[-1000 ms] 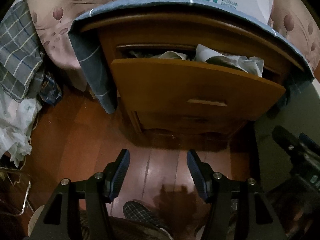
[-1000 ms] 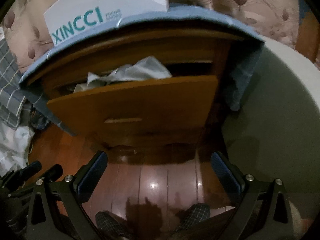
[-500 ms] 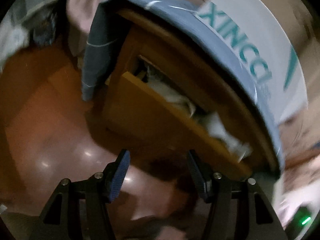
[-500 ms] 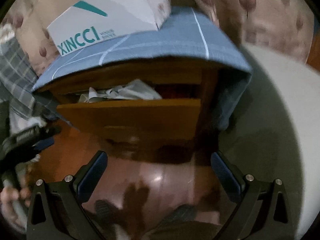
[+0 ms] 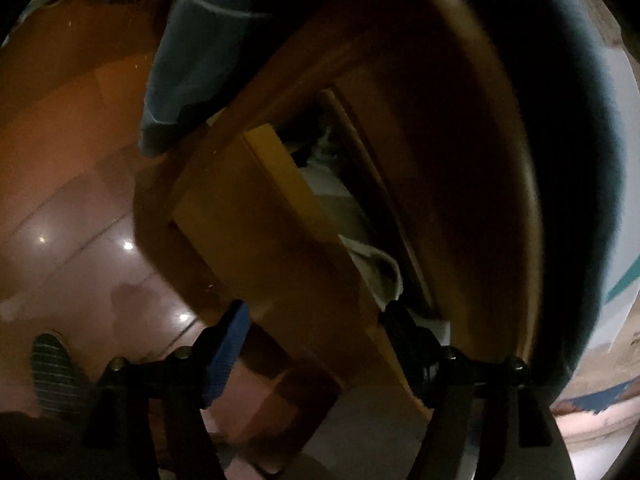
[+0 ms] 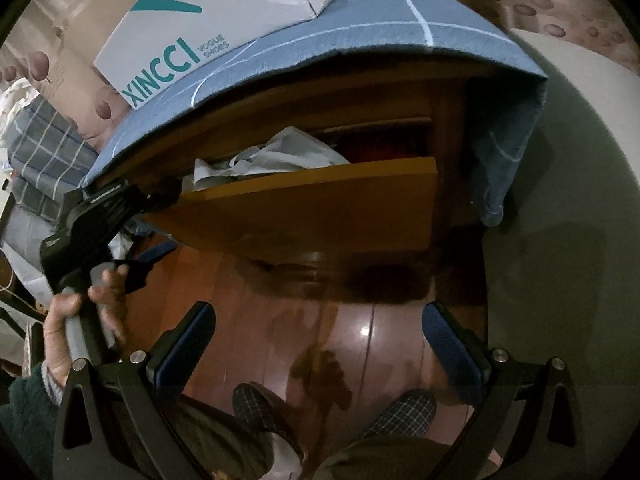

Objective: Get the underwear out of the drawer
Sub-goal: 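Pull the drawer front open with the left gripper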

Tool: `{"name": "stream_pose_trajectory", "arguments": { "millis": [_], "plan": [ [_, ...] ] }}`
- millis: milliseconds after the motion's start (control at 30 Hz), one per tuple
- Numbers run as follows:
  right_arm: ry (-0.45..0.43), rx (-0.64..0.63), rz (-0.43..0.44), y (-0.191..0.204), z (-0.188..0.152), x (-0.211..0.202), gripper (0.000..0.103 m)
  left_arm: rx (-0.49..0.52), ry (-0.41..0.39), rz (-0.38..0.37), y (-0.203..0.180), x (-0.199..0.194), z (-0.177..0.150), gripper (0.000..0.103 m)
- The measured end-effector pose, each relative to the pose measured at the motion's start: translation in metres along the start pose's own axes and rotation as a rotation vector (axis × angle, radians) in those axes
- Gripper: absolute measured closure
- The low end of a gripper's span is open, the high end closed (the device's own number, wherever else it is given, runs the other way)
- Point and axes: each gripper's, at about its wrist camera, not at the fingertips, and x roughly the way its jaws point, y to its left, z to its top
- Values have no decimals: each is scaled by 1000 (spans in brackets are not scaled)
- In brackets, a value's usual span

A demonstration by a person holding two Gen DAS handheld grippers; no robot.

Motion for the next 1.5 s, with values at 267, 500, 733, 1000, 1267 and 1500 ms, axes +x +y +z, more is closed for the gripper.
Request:
{"name": "stream_pose_trajectory", "arguments": {
  "millis": [267,500,733,1000,1267,1500],
  "plan": [
    [10,7,3,-4,-1,2,0,-99,-12,-16,16,24,1,21],
    [8,-3,-3,-4,-2,2,0,-162,16,11,23,44,9,16],
    [6,-13,-20,-2,-2,3,0,-173,52,29,42,51,12,3],
    [2,-26,-43,1,1,3,0,-104,129,86,55,28,-6,3],
    [0,-36,-58,5,1,3,0,-18,173,156,62,21,-16,3],
    [-3,-33,-61,2,2,1,0,61,201,228,50,-1,-23,3]
  ]
}}
